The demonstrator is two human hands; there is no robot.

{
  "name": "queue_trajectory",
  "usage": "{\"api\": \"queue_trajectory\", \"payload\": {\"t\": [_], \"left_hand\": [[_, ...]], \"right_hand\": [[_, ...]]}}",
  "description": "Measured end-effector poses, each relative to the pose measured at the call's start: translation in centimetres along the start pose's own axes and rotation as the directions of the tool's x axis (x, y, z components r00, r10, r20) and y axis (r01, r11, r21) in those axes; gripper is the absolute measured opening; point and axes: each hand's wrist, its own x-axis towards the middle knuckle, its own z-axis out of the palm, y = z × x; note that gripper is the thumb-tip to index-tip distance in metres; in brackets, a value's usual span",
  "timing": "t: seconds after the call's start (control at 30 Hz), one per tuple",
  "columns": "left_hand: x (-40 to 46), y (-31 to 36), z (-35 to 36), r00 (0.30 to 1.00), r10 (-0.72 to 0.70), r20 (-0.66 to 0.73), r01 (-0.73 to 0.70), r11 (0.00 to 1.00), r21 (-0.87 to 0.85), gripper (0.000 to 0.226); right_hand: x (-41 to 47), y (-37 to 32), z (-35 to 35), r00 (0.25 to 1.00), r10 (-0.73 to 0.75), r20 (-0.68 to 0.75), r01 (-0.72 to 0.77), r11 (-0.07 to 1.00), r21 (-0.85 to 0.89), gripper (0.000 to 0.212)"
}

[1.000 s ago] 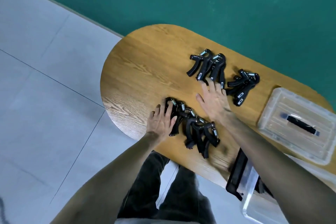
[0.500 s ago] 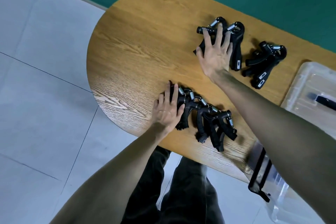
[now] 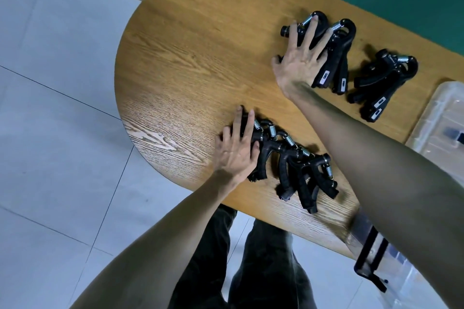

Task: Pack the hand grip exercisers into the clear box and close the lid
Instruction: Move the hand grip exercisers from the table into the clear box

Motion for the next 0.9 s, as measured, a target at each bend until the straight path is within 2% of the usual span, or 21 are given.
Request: {"api": "queue_trajectory", "payload": {"t": [0.1, 0.6, 0.9], "left_hand": [[0.0, 0.0, -0.1, 1.0, 0.006, -0.005, -0.006, 1.0, 0.004, 0.084], [-0.6, -0.3, 0.7, 1.0, -0.008, 0.004, 0.008, 1.0, -0.016, 0.087], [-1.1, -0.2, -1.4, 1.0, -0.016, 0.026, 0.016, 1.0, 0.007, 0.085]], "right_hand": [[-0.3, 0.1, 0.2, 1.0, -0.012, -0.018, 0.012, 0.999, -0.036, 0.091], [-1.1, 3.2, -0.6, 0.98, -0.192, -0.059, 0.192, 0.981, -0.008, 0.074], [-4.4, 5.0, -3.6, 0.965, -0.239, -0.11, 0.242, 0.97, 0.015, 0.066]]}}
